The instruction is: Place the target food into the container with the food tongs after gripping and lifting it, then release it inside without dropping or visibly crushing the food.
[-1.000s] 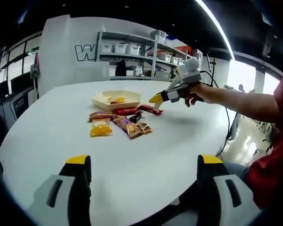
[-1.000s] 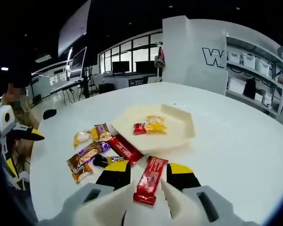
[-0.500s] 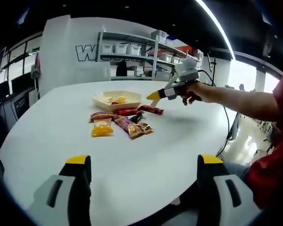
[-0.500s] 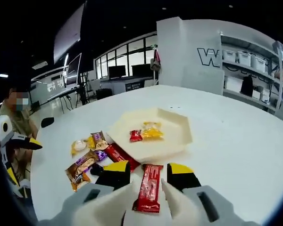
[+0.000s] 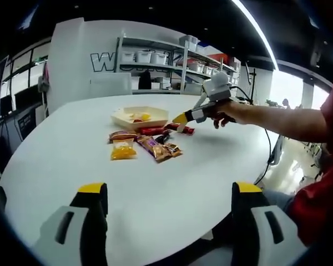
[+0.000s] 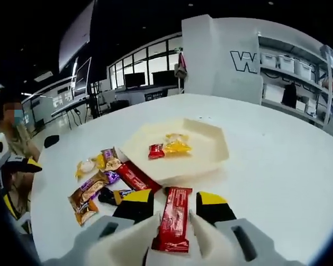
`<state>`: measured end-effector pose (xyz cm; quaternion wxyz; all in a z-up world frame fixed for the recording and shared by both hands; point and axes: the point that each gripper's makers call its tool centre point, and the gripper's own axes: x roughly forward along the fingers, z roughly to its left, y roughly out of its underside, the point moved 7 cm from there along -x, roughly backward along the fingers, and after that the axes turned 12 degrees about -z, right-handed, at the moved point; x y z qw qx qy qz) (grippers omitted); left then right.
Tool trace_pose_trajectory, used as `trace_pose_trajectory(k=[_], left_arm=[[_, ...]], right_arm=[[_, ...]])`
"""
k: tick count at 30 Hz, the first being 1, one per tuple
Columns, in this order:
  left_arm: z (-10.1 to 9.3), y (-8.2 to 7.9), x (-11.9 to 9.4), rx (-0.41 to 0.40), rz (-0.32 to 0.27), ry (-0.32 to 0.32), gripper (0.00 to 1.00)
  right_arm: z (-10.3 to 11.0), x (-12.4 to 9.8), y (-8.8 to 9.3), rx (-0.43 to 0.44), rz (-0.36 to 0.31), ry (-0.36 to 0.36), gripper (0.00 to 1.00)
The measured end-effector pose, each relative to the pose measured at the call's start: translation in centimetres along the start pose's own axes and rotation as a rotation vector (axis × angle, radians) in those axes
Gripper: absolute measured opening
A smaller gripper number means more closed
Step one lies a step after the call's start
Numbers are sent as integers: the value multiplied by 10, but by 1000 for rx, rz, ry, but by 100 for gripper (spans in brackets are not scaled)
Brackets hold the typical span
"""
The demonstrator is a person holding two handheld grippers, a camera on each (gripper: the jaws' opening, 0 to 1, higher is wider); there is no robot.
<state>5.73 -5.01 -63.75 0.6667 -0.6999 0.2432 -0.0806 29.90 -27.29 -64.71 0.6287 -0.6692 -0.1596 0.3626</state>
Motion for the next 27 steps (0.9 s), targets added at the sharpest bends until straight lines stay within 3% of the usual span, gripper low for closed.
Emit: trace_pose_trajectory(k=[12,27], left_arm=[[-1,-1,1,5,0,6,90],[-5,-1,-1,7,-8,13,89]], right_arm=[[-2,0,-2,40,-2,28,19],[-11,-21,-32,99,-111,54,19]])
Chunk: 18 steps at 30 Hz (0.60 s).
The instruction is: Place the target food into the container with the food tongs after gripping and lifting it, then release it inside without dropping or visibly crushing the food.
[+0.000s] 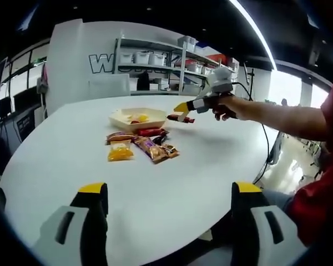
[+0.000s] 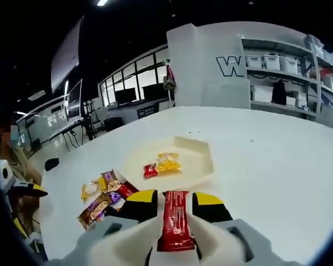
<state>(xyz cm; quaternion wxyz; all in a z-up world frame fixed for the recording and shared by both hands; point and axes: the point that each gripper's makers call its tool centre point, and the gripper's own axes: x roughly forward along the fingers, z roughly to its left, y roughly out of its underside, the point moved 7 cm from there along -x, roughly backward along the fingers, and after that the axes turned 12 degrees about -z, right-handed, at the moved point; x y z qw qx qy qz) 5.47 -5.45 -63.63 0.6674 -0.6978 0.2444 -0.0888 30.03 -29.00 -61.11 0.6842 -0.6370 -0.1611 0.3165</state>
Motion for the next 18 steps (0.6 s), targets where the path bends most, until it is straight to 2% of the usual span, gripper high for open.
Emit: trace_pose_trajectory(k=[11,18], left_arm=[[-1,-2,-3,4,-5,3,89],[2,-3,-7,-2,-16,-11,90]], right_arm=[[19,6,-36,-34,-70,-52,20],[31,22,-48,-84,-55,-89,20]])
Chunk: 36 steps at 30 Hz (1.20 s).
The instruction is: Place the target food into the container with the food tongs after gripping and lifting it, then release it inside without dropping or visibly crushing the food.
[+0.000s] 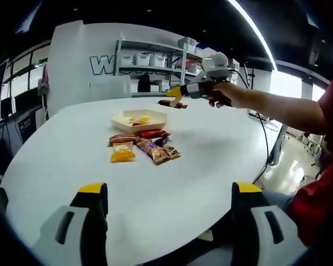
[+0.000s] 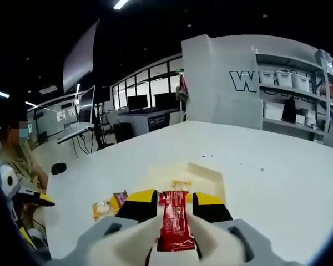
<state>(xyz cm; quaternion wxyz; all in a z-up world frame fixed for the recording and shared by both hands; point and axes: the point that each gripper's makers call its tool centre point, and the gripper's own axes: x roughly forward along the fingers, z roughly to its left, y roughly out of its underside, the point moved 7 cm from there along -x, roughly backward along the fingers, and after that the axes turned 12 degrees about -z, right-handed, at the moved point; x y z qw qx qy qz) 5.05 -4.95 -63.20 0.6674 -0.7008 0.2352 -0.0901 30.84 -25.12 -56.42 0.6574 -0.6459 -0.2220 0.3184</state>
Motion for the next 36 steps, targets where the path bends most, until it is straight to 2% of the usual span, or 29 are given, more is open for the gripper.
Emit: trace_pose_trajectory(k=[8,14,26,28,36], left_arm=[[4,2,-5,2,5,-20,90],[8,1,-4,0,3,-27,90],[14,0,-6,-5,3,-42,90],[15,0,-6,-6,1,-45,89],[14,0,-4,-1,6,-39,89]], right_arm=[[7,10,-4,2,-9,-17,20],[14,14,1,-2,-4,-25,20],[14,27,-3,-2,-22,-34,23],[15,30,-6,-40,-38,-44,23],[11,29,-3,-28,-28,-47,23]])
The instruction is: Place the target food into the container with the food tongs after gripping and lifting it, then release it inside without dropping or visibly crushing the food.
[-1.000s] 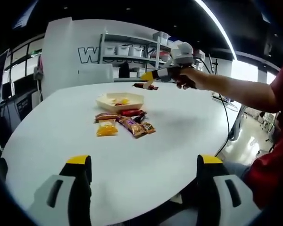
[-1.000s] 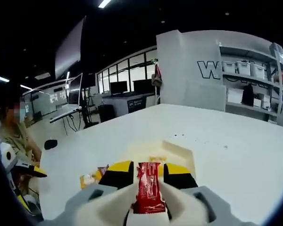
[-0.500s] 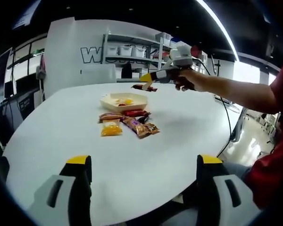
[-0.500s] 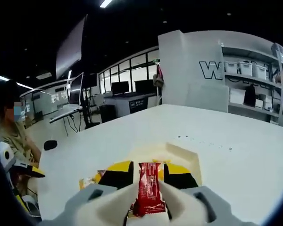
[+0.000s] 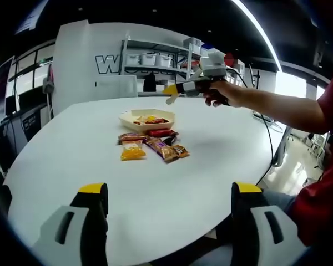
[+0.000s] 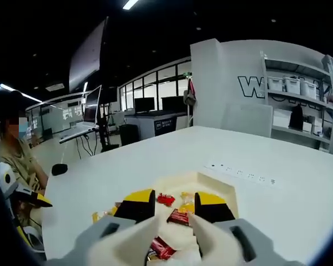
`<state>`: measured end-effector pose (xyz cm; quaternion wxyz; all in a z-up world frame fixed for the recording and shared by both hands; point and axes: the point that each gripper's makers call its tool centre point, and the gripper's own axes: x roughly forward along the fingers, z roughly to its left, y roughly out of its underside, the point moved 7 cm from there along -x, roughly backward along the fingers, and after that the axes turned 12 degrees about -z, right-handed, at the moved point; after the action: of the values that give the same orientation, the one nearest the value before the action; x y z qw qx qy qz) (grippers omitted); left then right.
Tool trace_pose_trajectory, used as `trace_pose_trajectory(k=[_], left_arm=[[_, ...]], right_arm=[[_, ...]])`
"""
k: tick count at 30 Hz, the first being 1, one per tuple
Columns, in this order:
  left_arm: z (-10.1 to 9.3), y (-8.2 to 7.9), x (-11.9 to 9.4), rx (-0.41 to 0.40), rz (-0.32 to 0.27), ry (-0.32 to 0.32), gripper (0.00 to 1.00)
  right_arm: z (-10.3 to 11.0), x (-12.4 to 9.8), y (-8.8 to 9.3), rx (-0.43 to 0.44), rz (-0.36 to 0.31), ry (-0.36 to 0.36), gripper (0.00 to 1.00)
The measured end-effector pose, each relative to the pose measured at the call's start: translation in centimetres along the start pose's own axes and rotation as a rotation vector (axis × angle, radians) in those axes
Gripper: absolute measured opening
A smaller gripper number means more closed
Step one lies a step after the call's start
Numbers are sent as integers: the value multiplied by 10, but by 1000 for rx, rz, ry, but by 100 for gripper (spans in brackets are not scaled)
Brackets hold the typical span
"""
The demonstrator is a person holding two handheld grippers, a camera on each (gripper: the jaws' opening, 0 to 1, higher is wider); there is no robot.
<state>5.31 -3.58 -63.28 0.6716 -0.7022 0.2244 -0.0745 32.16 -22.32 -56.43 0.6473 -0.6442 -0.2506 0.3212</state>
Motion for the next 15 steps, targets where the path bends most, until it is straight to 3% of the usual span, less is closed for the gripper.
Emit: trace_pose_trajectory(k=[15], left_arm=[[-4,0,1,2,1,4,89]], right_arm=[[-4,-10,8,36,5,2,24]])
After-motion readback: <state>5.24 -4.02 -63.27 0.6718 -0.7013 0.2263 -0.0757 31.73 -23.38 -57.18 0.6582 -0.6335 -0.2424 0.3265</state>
